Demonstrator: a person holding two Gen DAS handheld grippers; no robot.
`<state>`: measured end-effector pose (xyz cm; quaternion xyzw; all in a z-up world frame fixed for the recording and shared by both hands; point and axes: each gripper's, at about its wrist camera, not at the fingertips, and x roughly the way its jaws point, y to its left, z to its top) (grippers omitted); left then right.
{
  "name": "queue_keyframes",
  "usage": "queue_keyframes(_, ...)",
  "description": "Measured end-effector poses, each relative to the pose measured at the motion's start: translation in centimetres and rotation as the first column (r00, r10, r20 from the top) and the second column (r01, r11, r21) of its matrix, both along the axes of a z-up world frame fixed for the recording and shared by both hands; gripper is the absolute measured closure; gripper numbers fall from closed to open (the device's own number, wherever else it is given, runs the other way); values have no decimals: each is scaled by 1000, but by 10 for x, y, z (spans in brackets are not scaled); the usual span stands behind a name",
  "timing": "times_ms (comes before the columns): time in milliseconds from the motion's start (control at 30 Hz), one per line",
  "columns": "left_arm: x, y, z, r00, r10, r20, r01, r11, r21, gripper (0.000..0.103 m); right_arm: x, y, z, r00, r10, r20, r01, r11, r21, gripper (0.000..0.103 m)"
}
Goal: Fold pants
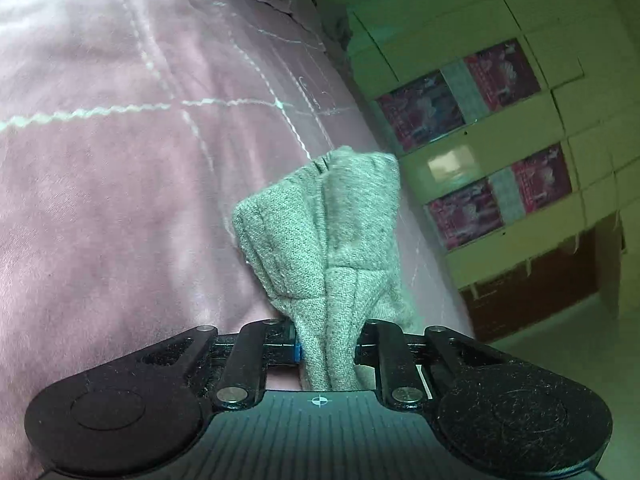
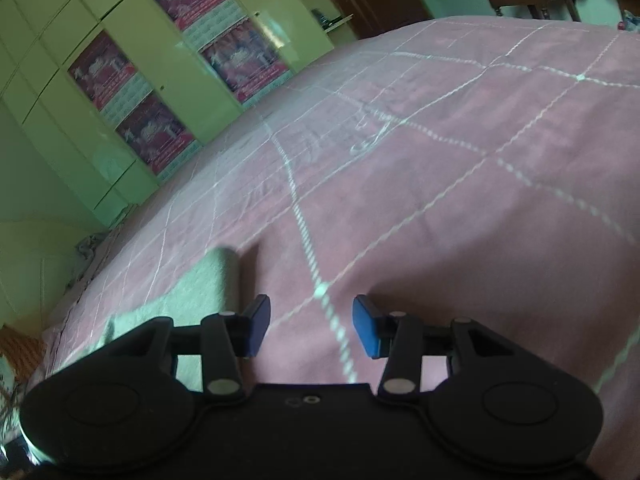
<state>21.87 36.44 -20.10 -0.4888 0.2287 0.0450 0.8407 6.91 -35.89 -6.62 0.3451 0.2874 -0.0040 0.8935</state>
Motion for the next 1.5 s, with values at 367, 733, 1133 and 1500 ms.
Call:
queue_keyframes(367, 13, -48, 148, 982, -183, 41, 161, 935, 314, 86, 10, -74, 4, 935, -354, 10, 348, 913, -212, 47)
queue_keyframes(733, 108, -293, 232, 777, -627, -50, 475, 533, 700, 86, 11, -91, -20, 929, -370, -16, 367, 927, -80, 46)
queue_keyframes(1133, 55, -453, 171, 530, -767, -360, 646, 90, 758, 80, 8, -100, -22, 935, -355, -21, 354, 935, -31, 45)
queue_keyframes(1500, 27, -404, 185, 589, -777, -224, 635, 273, 723, 5, 4, -101, -21, 938, -347, -20, 346, 938, -27, 45)
